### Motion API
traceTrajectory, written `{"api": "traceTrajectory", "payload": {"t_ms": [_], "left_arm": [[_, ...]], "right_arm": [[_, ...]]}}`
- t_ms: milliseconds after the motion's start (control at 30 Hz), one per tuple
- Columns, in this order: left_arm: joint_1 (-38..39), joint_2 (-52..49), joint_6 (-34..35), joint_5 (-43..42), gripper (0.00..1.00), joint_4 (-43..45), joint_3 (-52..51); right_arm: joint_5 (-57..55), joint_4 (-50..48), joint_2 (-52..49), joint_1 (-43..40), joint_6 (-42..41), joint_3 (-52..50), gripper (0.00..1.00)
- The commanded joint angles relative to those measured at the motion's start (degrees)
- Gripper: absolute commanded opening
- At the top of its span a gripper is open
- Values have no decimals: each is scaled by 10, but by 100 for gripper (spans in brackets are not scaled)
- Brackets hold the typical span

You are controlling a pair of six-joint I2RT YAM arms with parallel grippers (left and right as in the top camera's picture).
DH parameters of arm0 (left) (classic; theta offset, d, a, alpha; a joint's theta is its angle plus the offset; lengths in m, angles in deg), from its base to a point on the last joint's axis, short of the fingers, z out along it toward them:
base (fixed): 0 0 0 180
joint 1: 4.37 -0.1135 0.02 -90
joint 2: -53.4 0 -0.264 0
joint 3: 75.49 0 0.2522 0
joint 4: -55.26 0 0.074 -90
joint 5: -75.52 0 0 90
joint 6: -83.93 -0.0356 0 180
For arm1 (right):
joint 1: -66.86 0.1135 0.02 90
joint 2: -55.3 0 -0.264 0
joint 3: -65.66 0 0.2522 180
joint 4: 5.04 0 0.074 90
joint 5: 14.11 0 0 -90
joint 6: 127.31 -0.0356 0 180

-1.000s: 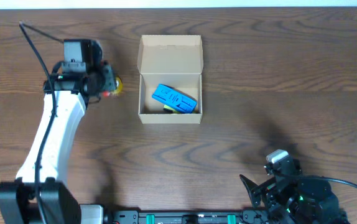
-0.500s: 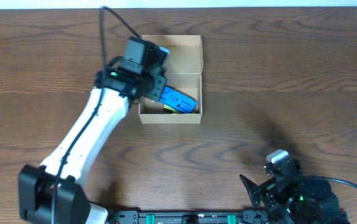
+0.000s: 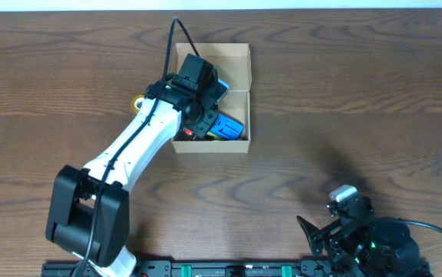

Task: Pack container
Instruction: 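Carry the red stapler into the cardboard box and release it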

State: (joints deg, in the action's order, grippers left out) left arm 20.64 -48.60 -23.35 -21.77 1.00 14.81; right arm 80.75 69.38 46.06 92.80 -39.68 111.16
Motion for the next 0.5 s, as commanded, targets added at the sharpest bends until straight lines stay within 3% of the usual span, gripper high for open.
{"api": "traceTrajectory", "payload": {"t_ms": [0,100,200,467], "left_arm": [[0,-13,-23,4,31,1,12],[0,-20,-23,4,36,1,12],[0,-21,-23,4,56,3,12],[0,-20,-8,-2,62,8,17]], "right_arm": [[-4,1,3,-5,-6,-1,99],[-4,1,3,-5,-6,-1,99],[-4,1,3,-5,-6,-1,99],[-4,1,3,-5,-6,-1,99]]}}
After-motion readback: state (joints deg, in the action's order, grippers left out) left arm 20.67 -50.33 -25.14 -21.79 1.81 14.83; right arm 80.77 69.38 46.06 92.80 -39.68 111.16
